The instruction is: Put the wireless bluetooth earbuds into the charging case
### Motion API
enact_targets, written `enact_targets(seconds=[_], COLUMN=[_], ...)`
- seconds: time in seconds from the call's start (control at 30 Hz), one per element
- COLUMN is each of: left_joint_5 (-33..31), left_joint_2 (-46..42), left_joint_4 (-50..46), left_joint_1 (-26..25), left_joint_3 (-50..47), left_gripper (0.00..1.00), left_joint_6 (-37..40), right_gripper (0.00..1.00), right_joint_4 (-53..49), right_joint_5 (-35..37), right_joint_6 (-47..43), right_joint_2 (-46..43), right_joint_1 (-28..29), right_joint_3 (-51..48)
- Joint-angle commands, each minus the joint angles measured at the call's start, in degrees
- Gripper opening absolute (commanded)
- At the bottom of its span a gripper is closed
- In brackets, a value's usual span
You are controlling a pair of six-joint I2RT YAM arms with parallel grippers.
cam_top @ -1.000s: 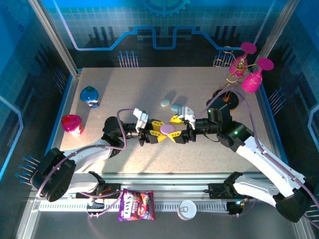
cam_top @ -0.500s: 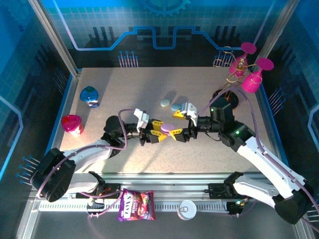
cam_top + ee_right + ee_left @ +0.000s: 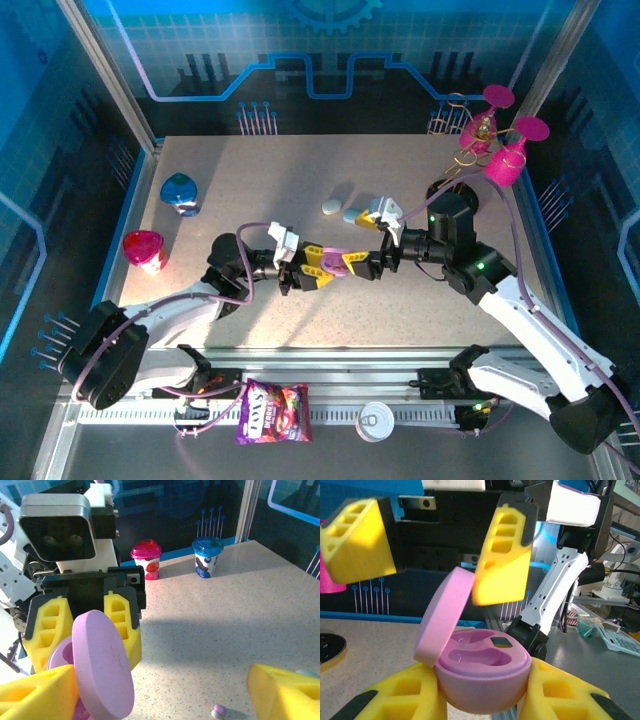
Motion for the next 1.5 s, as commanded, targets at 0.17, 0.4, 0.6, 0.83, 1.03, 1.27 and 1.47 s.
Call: enact_targets(seconds=[0.17,0.4,0.6,0.83,1.03,1.27,1.47], left_joint_5=[-0.30,-0.54,0.02,1.37,1.29,-1.00,-2.75], left_joint_2=[-0.63,-0.36,-0.19,0.25,0.26,0.28,-0.17], left_joint_4=[2.99,3.06,3.58,4.04,4.26,2.06,-1.43], left_joint_1=[-0.05,-0.07,-0.02,-0.12,-0.08,-0.12,-0.07], left_joint_3=[-0.77,-0.64,-0.45,0.19,-0.16,-0.08,0.71], left_gripper=[0.26,0.26,0.26,0.27,0.27,0.43,0.48], left_joint_6=[1.32,0.70,-0.13,-1.44,-1.70,0.44,2.10], right_gripper=[0.97,0.97,0.81,0.38,0.09,0.05,0.02], right_joint_4=[-0.50,0.33,0.89,-2.33,-1.84,-1.35,0.26], right_joint_5=[4.56,-0.08,1.04,-1.88,-2.38,0.14,5.05], right_joint_6=[3.34,1.78,-0.47,-4.27,-4.83,-4.59,-4.01], right_joint_2=[-2.22,-2.10,-2.45,1.17,1.93,0.80,0.68], right_joint_1=[-0.59,0.01,1.14,3.42,3.54,4.19,5.59], right_joint_3=[1.07,0.50,-0.54,1.40,1.31,1.35,1.05])
